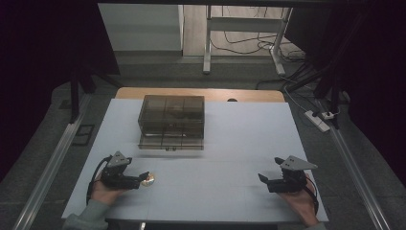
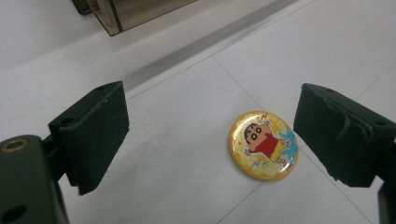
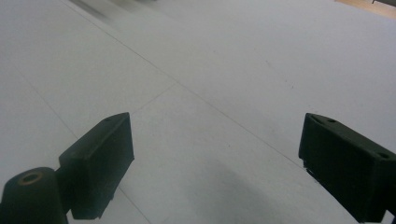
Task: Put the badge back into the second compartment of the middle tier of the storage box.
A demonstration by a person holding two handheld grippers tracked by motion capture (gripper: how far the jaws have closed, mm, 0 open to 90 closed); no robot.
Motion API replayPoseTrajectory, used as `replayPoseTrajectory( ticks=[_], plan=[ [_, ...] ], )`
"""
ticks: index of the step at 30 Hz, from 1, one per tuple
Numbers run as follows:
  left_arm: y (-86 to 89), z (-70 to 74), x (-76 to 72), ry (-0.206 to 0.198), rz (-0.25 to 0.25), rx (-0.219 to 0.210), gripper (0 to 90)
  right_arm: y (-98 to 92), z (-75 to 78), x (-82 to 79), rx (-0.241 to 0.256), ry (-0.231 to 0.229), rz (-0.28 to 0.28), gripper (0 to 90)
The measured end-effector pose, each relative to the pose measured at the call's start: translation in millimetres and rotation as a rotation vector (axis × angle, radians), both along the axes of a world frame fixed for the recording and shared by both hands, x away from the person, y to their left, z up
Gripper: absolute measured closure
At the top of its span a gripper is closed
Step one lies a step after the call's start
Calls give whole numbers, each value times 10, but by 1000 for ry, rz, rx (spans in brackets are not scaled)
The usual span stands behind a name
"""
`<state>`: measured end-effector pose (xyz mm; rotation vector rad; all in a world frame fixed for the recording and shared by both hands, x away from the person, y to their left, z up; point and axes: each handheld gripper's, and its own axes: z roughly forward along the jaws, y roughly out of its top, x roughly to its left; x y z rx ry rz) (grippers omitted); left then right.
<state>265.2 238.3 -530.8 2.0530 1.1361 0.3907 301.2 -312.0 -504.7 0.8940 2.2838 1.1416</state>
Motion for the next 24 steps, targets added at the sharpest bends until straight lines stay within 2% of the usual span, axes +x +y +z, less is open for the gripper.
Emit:
replayPoseTrajectory(
  ticks=[9,24],
  plan=[
    [4,-4,-2,-1,-5,1,105,26,-28,2,-17,16,8,117],
    [-13,27,-8,-17,-10,30,108,21,-52,8,-17,31,9,124]
  ],
)
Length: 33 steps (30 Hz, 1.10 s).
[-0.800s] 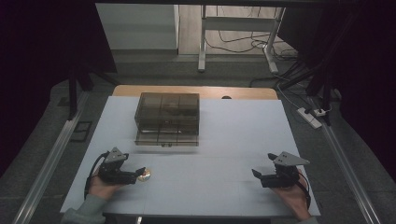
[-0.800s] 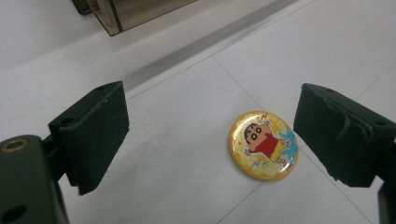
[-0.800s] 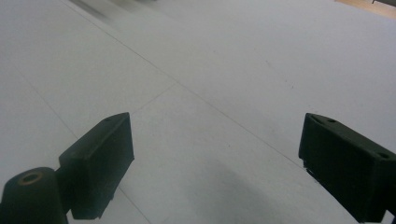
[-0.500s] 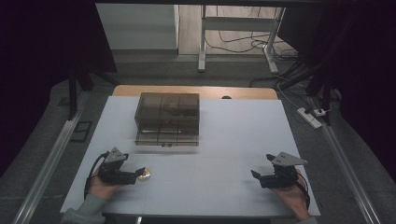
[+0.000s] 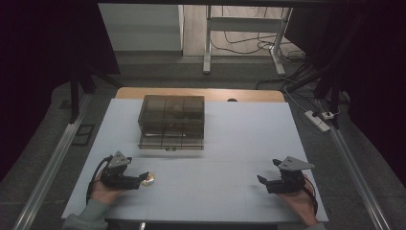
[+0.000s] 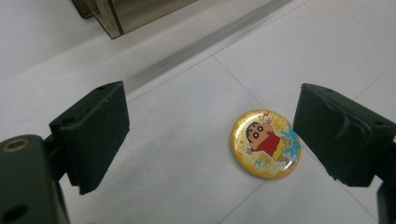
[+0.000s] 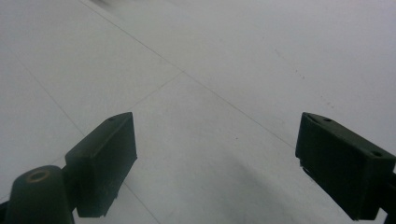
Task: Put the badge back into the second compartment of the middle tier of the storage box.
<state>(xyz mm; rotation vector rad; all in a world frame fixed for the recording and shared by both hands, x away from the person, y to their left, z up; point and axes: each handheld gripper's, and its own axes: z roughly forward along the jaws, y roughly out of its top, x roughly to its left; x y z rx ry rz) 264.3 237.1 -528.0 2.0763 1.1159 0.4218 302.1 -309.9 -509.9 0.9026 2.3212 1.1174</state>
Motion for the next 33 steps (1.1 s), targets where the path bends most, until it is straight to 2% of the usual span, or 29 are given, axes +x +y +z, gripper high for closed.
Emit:
replayPoseTrajectory(
  ticks=[9,14,18,33],
  plan=[
    [-9,73,-5,-17,-6,9,109,9,-6,10,1,-1,-1,131],
    [-54,130,13,-21,-31,26,109,-3,2,12,8,4,-15,133],
    [-81,185,25,-17,-51,50,108,-11,8,10,12,7,-16,134],
    [-186,297,126,12,-107,95,108,-5,12,3,18,11,-10,140]
  ],
)
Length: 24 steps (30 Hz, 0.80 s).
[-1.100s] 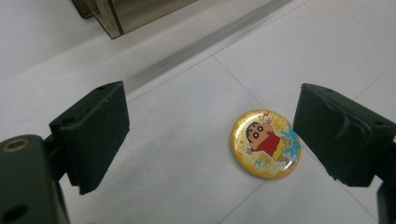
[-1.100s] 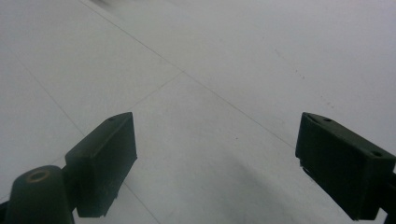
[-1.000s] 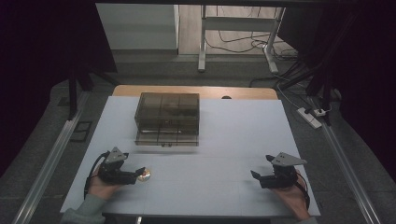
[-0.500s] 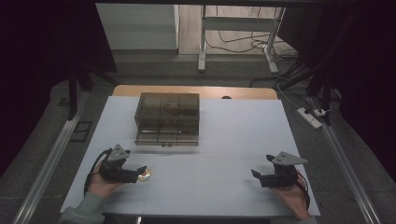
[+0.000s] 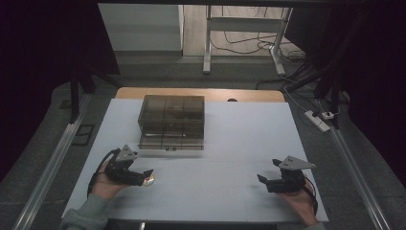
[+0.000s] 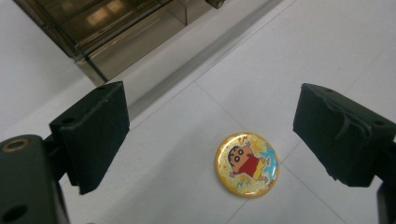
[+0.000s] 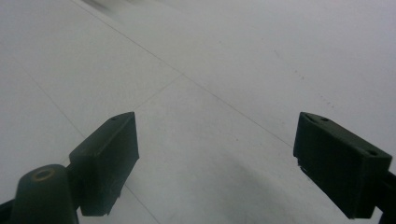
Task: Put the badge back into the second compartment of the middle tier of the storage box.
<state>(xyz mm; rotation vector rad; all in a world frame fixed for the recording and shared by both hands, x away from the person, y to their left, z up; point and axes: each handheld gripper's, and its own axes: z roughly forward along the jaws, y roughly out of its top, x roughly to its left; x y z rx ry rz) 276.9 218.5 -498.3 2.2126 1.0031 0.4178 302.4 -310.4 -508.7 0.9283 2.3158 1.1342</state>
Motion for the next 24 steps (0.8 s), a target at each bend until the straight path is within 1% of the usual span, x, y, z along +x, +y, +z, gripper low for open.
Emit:
replayPoseTrajectory(
  ticks=[2,5,9,15,24],
  plan=[
    [-26,19,11,8,-12,6,108,1,0,-1,0,2,0,140],
    [-71,14,30,46,-48,15,107,1,-1,-2,0,2,2,141],
    [-140,-35,39,80,-87,54,107,3,-8,-4,-3,5,6,143],
    [-178,-78,50,101,-103,84,107,-3,-13,-11,-1,7,0,144],
    [-230,-195,56,138,-121,156,114,-3,-26,-5,-5,19,1,145]
  ],
)
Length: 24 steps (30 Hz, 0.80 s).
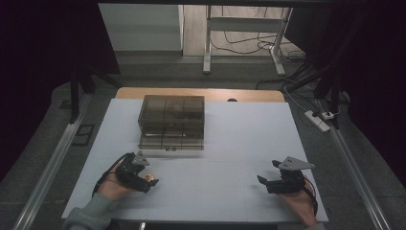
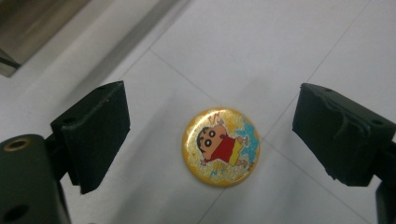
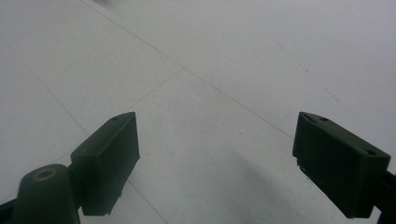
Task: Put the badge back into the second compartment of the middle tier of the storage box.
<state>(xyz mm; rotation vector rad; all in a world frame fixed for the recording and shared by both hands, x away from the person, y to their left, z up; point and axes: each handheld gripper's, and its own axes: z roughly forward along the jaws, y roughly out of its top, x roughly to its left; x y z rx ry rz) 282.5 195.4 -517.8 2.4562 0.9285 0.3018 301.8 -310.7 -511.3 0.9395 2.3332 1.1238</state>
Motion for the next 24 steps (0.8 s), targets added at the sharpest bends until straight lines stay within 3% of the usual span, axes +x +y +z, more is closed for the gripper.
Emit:
replayPoseTrajectory(
  ticks=[6,24],
  plan=[
    [-11,-41,1,19,-11,29,128,3,-5,0,-2,4,2,145],
    [13,-92,23,74,-24,27,202,2,-16,-3,-7,8,-6,147]
  ],
)
